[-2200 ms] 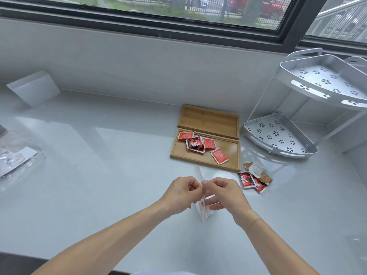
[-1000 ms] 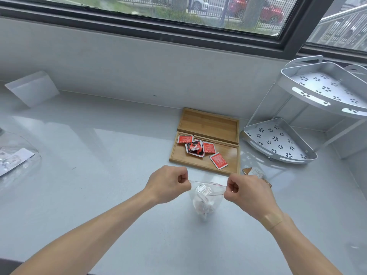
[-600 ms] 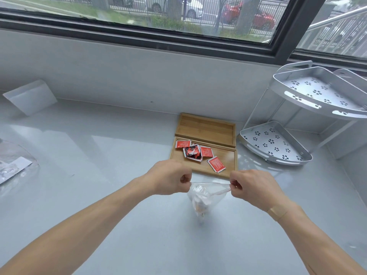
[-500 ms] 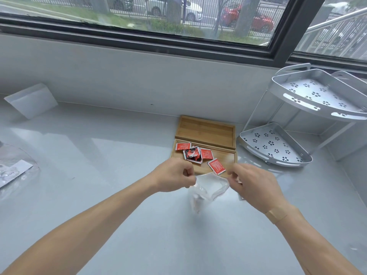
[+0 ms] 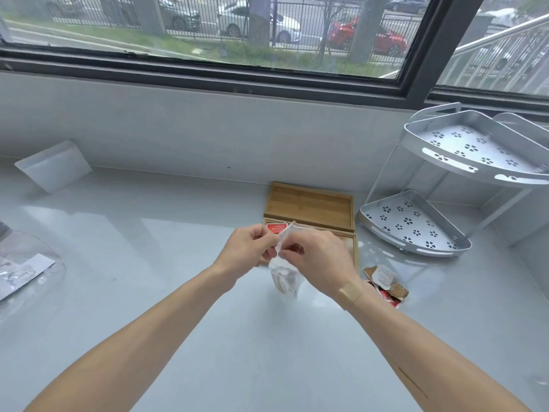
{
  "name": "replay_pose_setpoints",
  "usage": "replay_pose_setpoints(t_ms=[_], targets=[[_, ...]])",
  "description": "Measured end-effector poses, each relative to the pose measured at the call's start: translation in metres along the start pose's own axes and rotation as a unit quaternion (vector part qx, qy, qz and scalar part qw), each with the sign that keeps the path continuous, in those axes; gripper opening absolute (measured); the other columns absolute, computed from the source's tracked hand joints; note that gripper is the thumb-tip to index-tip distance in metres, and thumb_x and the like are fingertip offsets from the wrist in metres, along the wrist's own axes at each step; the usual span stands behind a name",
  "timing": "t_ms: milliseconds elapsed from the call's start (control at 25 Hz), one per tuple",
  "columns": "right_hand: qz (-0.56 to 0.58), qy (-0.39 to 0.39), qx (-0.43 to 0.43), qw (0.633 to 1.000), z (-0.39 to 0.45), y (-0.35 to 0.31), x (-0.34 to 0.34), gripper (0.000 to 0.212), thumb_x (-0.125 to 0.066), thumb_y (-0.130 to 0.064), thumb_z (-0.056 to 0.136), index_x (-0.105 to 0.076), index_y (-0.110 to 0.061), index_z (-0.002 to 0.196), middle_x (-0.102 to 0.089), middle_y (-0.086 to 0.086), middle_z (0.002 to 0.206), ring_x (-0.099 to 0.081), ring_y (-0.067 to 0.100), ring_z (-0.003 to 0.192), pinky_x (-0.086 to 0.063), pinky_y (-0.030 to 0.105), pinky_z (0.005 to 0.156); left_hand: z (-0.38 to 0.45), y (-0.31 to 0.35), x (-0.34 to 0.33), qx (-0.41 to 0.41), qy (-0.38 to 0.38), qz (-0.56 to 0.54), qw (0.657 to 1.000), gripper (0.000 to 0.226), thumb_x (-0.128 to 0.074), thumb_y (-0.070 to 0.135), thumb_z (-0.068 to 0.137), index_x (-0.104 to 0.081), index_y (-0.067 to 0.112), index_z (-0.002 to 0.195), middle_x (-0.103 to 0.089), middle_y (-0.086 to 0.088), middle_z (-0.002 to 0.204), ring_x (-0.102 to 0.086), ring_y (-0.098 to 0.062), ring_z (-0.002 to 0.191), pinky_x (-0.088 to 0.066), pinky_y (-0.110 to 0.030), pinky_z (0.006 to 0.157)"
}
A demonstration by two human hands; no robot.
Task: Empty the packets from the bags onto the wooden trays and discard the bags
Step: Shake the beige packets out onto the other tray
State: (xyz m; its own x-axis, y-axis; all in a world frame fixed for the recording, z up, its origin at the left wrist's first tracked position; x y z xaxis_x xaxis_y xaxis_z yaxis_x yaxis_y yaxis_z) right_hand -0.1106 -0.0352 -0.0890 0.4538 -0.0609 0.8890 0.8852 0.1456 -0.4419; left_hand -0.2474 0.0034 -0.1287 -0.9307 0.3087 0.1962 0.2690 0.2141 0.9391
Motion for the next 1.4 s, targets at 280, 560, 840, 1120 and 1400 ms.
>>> replay_pose_setpoints(t_ms=[280, 560, 840, 1120, 1400], targets=[[0.063, 0.045, -0.002, 0.997, 0.04, 0.004, 0.026, 0.01, -0.067, -0.035, 0.081, -0.073, -0.027, 0.086, -0.075, -0.015, 0.092, -0.068, 0.015, 0.086, -0.055, 0.037, 0.076, 0.01, -0.098, -0.006, 0.223, 0.005, -0.121, 0.967, 0.032, -0.051, 0.037, 0.095, -0.067, 0.012, 0.106, -0.067, -0.005, 0.101, -0.063, -0.022, 0.086, -0.054, -0.035, 0.07], [0.094, 0.069, -0.022, 0.993, 0.074, 0.026, 0.054, 0.004, -0.07, -0.028, 0.082, -0.071, -0.025, 0.083, -0.065, -0.014, 0.072, -0.065, 0.015, 0.074, -0.055, 0.039, 0.074, 0.042, -0.1, -0.014, 0.205, -0.059, -0.284, 0.935, 0.019, -0.057, 0.027, 0.096, -0.075, 0.02, 0.096, -0.073, 0.001, 0.092, -0.065, -0.014, 0.082, -0.048, -0.03, 0.072], [0.071, 0.037, -0.114, 0.99, 0.118, 0.098, 0.044, 0.006, -0.067, -0.033, 0.082, -0.067, -0.028, 0.087, -0.069, -0.01, 0.08, -0.065, 0.018, 0.083, -0.055, 0.039, 0.079, 0.115, -0.082, 0.024, 0.192, 0.064, -0.204, 0.958, 0.01, -0.063, 0.017, 0.094, -0.065, 0.013, 0.103, -0.069, -0.001, 0.084, -0.062, -0.013, 0.074, -0.047, -0.025, 0.066], [0.185, 0.005, -0.28, 0.942, 0.151, 0.198, -0.012, 0.006, -0.071, -0.026, 0.082, -0.067, -0.021, 0.08, -0.069, -0.001, 0.084, -0.063, 0.02, 0.087, -0.045, 0.028, 0.077, 0.21, -0.023, 0.041, 0.112, 0.119, -0.003, 0.986, 0.005, -0.066, 0.012, 0.091, -0.066, 0.009, 0.096, -0.064, 0.0, 0.073, -0.057, -0.011, 0.063, -0.046, -0.021, 0.058], [0.349, 0.0, -0.395, 0.849, 0.158, 0.254, -0.072, 0.018, -0.07, -0.009, 0.084, -0.058, -0.016, 0.072, -0.059, 0.007, 0.07, -0.051, 0.018, 0.057, -0.036, 0.021, 0.046, 0.275, 0.017, 0.016, 0.05, 0.091, 0.154, 0.983, 0.003, -0.068, 0.014, 0.088, -0.069, 0.012, 0.086, -0.065, -0.008, 0.074, -0.057, -0.022, 0.07, -0.055, -0.038, 0.074]])
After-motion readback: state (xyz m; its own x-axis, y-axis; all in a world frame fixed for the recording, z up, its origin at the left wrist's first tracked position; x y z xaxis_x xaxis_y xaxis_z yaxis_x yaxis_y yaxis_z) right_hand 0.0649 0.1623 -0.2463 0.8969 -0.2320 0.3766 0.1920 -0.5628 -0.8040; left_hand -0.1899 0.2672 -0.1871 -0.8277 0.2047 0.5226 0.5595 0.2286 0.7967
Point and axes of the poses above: each hand's wrist, its own z-axis towards the middle knuckle, its own x-axis out of the back of the hand, y = z × x, the point moved 6 cm from there along z, towards the middle knuckle
